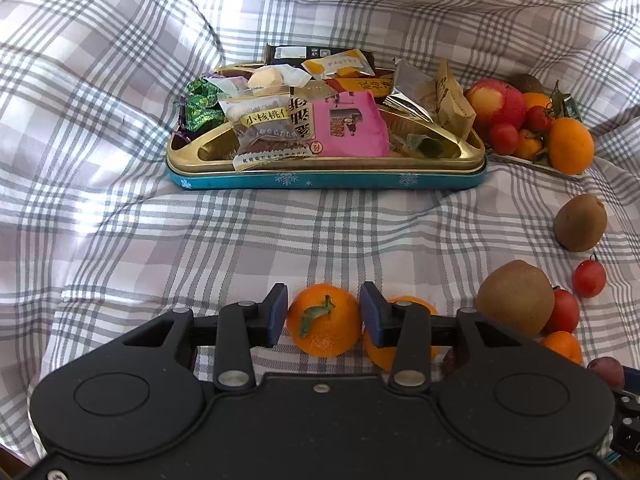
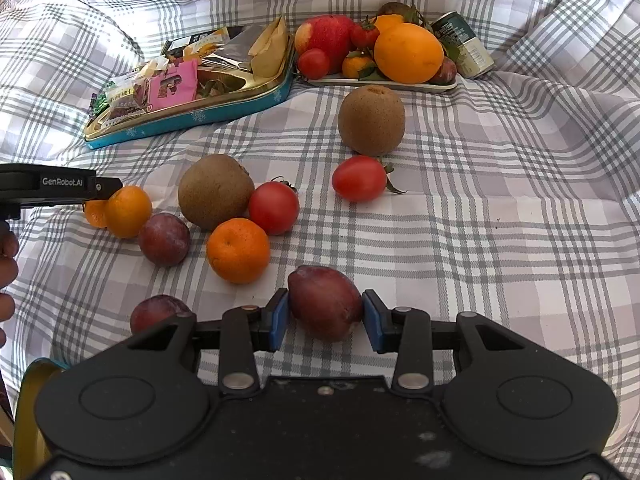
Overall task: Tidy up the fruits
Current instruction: 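Close the left tool on the tangerine while the right tool closes on the plum, then lift the tangerine with the left tool while the right tool lifts the plum over the tray, then open the left tool over the tray while the right tool releases the plum into it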
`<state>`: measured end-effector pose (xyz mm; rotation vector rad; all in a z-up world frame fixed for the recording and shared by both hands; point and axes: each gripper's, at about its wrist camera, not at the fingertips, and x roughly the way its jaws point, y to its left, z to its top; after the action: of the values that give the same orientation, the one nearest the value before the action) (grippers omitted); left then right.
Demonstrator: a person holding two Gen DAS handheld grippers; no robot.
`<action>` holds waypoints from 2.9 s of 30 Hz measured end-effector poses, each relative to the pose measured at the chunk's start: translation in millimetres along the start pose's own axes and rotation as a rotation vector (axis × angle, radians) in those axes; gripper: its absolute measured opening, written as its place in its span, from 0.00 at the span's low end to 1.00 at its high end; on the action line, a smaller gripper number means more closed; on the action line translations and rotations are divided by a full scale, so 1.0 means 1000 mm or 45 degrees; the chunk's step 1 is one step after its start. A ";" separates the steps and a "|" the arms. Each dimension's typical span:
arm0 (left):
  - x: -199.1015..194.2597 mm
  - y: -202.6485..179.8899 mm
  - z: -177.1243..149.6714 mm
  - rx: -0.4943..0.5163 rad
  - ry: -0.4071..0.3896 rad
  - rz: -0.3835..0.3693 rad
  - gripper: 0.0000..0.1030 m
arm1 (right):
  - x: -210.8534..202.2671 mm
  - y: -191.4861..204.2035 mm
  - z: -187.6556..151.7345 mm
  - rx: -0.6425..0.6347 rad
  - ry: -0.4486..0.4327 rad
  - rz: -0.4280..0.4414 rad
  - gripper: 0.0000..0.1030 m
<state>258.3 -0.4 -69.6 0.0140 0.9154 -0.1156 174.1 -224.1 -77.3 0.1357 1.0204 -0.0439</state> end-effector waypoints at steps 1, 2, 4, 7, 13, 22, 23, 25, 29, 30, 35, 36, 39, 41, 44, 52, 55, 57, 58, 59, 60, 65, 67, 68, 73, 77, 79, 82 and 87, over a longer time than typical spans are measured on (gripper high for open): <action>0.000 0.001 0.000 -0.011 0.002 -0.003 0.50 | 0.000 0.000 0.000 0.002 0.001 0.002 0.40; 0.000 0.001 0.000 -0.022 0.003 -0.004 0.50 | -0.001 0.000 0.000 0.004 0.002 0.004 0.40; -0.002 0.002 -0.003 -0.034 -0.001 -0.001 0.50 | -0.002 0.000 -0.001 0.005 0.003 0.010 0.40; -0.007 0.000 -0.010 -0.028 -0.021 0.010 0.50 | -0.005 0.001 -0.002 0.007 0.000 0.017 0.40; -0.013 0.000 -0.013 -0.013 -0.031 0.010 0.50 | -0.013 0.001 -0.007 0.007 -0.005 0.031 0.40; 0.012 0.003 -0.003 -0.058 0.027 0.024 0.50 | -0.016 0.001 -0.011 0.019 0.004 0.035 0.40; 0.012 0.005 -0.002 -0.069 0.038 0.010 0.49 | -0.016 0.001 -0.011 0.019 0.003 0.035 0.40; 0.010 0.009 -0.003 -0.080 0.055 -0.010 0.48 | -0.017 0.000 -0.011 0.020 -0.001 0.034 0.40; -0.004 0.011 -0.008 -0.093 0.059 -0.008 0.48 | -0.023 0.000 -0.010 0.026 -0.020 0.037 0.40; -0.009 0.011 -0.009 -0.094 0.051 -0.011 0.48 | -0.025 -0.001 -0.010 0.027 -0.028 0.038 0.40; -0.044 0.008 -0.013 -0.085 0.003 -0.027 0.48 | -0.043 0.000 -0.014 0.024 -0.071 0.047 0.40; -0.052 0.007 -0.015 -0.080 -0.009 -0.030 0.48 | -0.047 0.001 -0.015 0.022 -0.079 0.049 0.40; -0.074 0.003 -0.021 -0.061 -0.027 -0.041 0.48 | -0.060 0.002 -0.021 0.014 -0.105 0.054 0.40; -0.088 0.000 -0.027 -0.059 -0.026 -0.055 0.48 | -0.071 0.002 -0.027 0.010 -0.123 0.058 0.40; -0.105 -0.004 -0.039 -0.048 -0.025 -0.070 0.48 | -0.086 0.003 -0.039 0.002 -0.144 0.064 0.40; -0.144 -0.017 -0.084 0.018 -0.028 -0.073 0.48 | -0.120 0.006 -0.079 -0.022 -0.162 0.091 0.40; -0.152 -0.021 -0.101 0.021 -0.009 -0.091 0.48 | -0.129 0.009 -0.097 -0.024 -0.153 0.104 0.40; -0.156 -0.024 -0.111 0.021 -0.004 -0.097 0.48 | -0.133 0.010 -0.106 -0.021 -0.149 0.114 0.40; -0.159 -0.026 -0.116 0.022 -0.004 -0.095 0.48 | -0.136 0.010 -0.113 -0.020 -0.148 0.116 0.40; -0.161 -0.028 -0.121 0.025 -0.006 -0.091 0.48 | -0.138 0.010 -0.117 -0.020 -0.148 0.115 0.40; -0.163 -0.029 -0.126 0.029 -0.009 -0.084 0.48 | -0.140 0.010 -0.122 -0.021 -0.149 0.115 0.40; -0.175 -0.035 -0.146 0.034 -0.016 -0.075 0.48 | -0.151 0.007 -0.140 0.003 -0.164 0.109 0.40; -0.179 -0.035 -0.152 0.028 -0.023 -0.070 0.48 | -0.156 0.005 -0.147 0.009 -0.176 0.105 0.40; -0.181 -0.034 -0.154 0.021 -0.026 -0.068 0.48 | -0.158 0.005 -0.148 0.007 -0.181 0.102 0.40; -0.187 -0.031 -0.164 -0.007 -0.025 -0.068 0.48 | -0.162 0.007 -0.153 -0.028 -0.189 0.093 0.40; -0.183 -0.029 -0.168 -0.030 -0.004 -0.060 0.48 | -0.160 0.007 -0.152 -0.017 -0.175 0.090 0.40; -0.180 -0.028 -0.168 -0.042 0.005 -0.056 0.48 | -0.159 0.007 -0.153 -0.016 -0.172 0.086 0.40; -0.180 -0.028 -0.170 -0.048 0.009 -0.049 0.48 | -0.158 0.007 -0.154 -0.015 -0.169 0.090 0.40; -0.183 -0.028 -0.171 -0.045 -0.001 -0.049 0.47 | -0.162 0.008 -0.153 -0.018 -0.201 0.091 0.40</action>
<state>9.7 -0.9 -28.4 -0.0367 0.9174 -0.1351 -39.7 -200.3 -17.1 0.1536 0.8573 0.0172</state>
